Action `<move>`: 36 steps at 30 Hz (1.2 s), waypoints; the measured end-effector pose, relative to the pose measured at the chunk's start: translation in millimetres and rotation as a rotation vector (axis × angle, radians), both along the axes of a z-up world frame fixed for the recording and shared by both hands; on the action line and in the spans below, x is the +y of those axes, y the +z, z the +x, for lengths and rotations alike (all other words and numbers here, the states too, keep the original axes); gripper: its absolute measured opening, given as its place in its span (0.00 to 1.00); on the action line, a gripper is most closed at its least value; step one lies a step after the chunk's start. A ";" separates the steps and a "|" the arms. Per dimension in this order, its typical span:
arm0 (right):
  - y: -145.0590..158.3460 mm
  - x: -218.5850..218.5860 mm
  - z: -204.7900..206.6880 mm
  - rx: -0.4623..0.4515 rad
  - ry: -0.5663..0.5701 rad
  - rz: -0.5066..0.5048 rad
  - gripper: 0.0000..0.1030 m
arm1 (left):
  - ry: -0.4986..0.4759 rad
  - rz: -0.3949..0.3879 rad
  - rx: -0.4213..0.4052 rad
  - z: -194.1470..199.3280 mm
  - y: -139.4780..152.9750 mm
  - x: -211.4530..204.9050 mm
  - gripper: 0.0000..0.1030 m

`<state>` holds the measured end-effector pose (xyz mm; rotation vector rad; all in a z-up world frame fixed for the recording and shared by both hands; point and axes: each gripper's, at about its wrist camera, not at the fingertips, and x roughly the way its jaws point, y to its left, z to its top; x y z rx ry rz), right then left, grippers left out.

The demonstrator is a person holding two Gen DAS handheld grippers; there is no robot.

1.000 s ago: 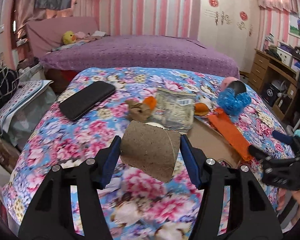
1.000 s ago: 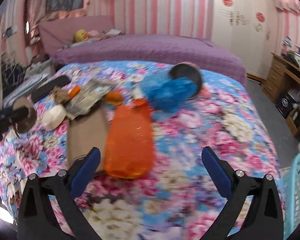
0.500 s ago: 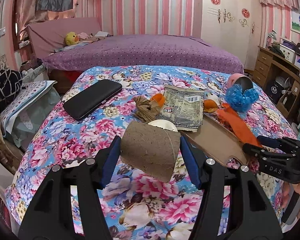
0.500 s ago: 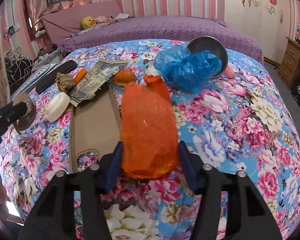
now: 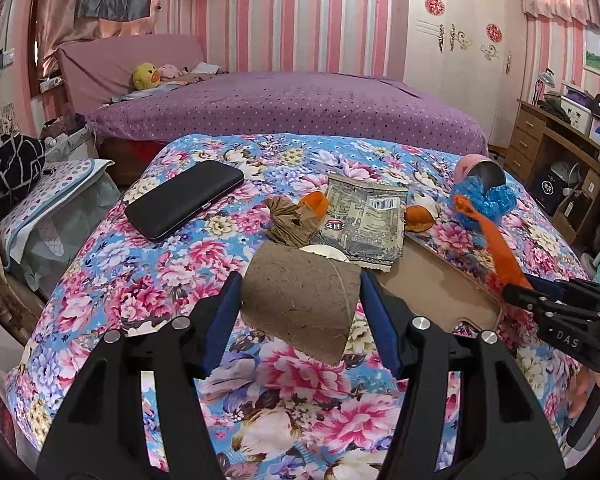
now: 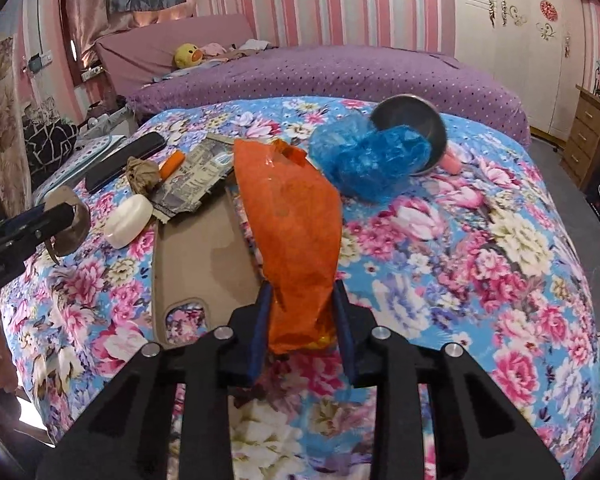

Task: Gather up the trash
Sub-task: 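Grasp the orange plastic bag with the right tool while the left tool holds the sleeve, then carry the cardboard sleeve and orange bag with both tools over the blue basket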

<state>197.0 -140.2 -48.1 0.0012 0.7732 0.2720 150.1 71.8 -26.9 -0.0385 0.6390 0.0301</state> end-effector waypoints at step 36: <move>18.3 -134.7 -53.9 -0.095 -0.153 -0.175 0.27 | -0.124 -0.066 -0.022 3.6 7.6 -108.5 0.57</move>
